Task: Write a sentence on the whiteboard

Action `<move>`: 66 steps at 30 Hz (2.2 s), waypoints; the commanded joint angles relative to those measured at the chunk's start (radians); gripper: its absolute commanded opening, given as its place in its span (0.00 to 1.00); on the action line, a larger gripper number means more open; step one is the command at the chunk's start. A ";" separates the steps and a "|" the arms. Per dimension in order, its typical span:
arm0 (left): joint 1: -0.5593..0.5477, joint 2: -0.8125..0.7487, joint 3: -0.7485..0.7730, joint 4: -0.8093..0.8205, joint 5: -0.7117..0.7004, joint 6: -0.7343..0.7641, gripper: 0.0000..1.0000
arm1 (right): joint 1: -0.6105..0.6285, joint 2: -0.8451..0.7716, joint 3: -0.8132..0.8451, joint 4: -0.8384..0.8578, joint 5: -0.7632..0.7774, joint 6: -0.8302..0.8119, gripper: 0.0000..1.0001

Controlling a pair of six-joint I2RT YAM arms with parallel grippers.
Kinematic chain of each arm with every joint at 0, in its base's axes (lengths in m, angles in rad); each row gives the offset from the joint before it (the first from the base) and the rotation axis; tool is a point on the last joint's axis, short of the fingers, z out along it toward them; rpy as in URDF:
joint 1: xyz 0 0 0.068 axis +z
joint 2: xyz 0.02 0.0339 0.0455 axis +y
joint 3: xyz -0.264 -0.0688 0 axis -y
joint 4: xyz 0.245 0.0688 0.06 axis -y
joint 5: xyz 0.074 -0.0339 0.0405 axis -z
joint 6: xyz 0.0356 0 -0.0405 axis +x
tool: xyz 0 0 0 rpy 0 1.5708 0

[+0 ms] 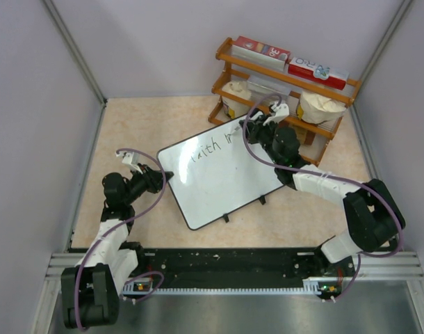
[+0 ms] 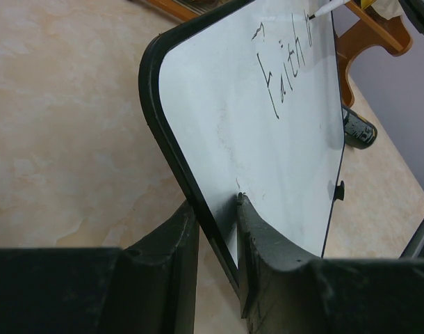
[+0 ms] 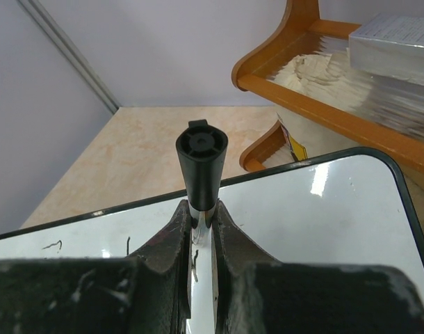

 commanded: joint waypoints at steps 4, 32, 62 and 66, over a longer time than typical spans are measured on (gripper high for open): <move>0.000 0.005 -0.014 0.028 -0.041 0.089 0.00 | -0.029 -0.031 -0.060 -0.005 0.026 0.009 0.00; 0.000 0.008 -0.015 0.031 -0.041 0.089 0.00 | -0.030 -0.253 -0.146 0.030 0.002 0.057 0.00; 0.002 0.021 -0.023 0.043 -0.052 0.087 0.00 | 0.209 -0.547 -0.267 -0.223 0.118 -0.136 0.00; 0.002 0.029 -0.023 0.044 -0.052 0.087 0.00 | 0.237 -0.583 -0.287 -0.246 0.112 -0.113 0.00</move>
